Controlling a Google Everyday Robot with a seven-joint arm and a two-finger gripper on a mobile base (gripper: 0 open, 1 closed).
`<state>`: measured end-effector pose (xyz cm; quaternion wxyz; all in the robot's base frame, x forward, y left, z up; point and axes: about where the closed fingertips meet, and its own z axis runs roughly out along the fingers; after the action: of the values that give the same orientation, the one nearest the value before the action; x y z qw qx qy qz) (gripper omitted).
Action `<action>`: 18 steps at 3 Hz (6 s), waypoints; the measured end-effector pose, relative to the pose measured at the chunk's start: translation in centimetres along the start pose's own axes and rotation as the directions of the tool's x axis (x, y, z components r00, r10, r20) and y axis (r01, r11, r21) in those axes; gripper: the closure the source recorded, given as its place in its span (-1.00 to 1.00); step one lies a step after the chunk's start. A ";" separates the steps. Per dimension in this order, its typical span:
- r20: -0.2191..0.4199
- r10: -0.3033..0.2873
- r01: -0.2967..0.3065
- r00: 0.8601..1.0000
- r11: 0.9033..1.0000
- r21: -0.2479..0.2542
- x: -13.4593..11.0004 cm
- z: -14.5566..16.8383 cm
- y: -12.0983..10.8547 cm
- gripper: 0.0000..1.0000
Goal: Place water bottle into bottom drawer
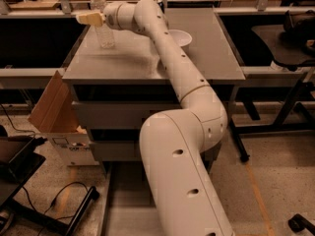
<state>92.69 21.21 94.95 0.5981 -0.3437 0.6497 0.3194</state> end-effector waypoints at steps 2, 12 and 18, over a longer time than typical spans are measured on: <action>-0.003 0.003 -0.003 1.000 1.000 -0.007 0.3 0.4 0.4 0.44; 0.337 -0.045 0.019 0.941 0.997 0.080 -5.0 -33.8 20.0 1.00; 0.029 -0.041 0.040 0.999 0.999 0.026 22.5 -33.8 23.1 1.00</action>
Offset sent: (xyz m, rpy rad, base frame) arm -0.0003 0.0018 -0.0014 -0.0003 0.0020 0.0023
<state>53.63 4.79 75.33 0.6184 -0.3442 0.6378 0.3040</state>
